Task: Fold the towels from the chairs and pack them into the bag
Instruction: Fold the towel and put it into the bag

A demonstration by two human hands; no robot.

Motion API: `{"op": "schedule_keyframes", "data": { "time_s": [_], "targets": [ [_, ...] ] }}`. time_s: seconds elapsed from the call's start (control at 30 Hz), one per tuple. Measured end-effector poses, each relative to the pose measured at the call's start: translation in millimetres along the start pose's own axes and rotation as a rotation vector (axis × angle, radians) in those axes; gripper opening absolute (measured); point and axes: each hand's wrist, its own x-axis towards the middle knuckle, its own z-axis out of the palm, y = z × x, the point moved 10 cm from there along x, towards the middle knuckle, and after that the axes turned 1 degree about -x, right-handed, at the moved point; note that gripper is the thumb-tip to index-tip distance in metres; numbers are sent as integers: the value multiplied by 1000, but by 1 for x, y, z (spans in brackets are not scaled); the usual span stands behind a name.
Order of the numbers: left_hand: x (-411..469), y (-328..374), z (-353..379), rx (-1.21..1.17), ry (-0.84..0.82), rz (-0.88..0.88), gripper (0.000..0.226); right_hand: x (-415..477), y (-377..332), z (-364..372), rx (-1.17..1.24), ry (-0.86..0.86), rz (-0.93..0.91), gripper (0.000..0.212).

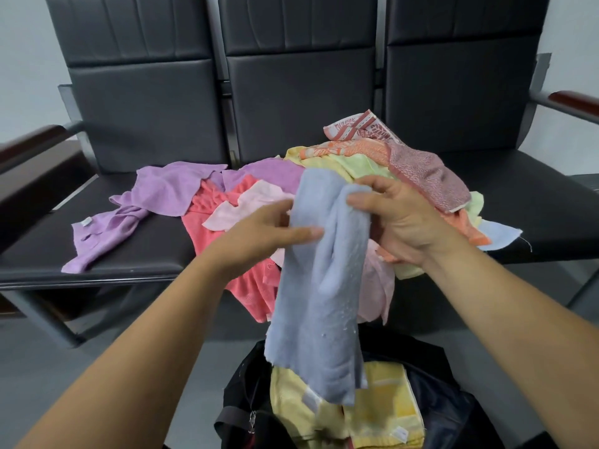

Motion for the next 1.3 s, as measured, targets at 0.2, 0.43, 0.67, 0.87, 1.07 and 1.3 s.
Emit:
{"op": "schedule_keyframes", "data": {
  "time_s": [0.2, 0.43, 0.67, 0.87, 1.07, 1.3],
  "targets": [
    [-4, -25, 17, -89, -117, -122, 34, 15, 4, -45, 98, 169, 58, 28],
    [6, -9, 6, -651, 128, -18, 45, -5, 63, -46, 230, 178, 432, 49],
    [6, -5, -14, -756, 249, 35, 52, -9, 72, -21, 292, -12, 460, 46],
    [2, -7, -28, -551, 287, 55, 36, 5, 57, -27, 131, 68, 316, 45],
    [-11, 0, -51, 23, 463, 81, 16, 7, 33, -56, -109, 266, 165, 16],
    [-6, -23, -42, -496, 500, -40, 26, 6, 27, -35, 295, 114, 196, 49]
  ]
}}
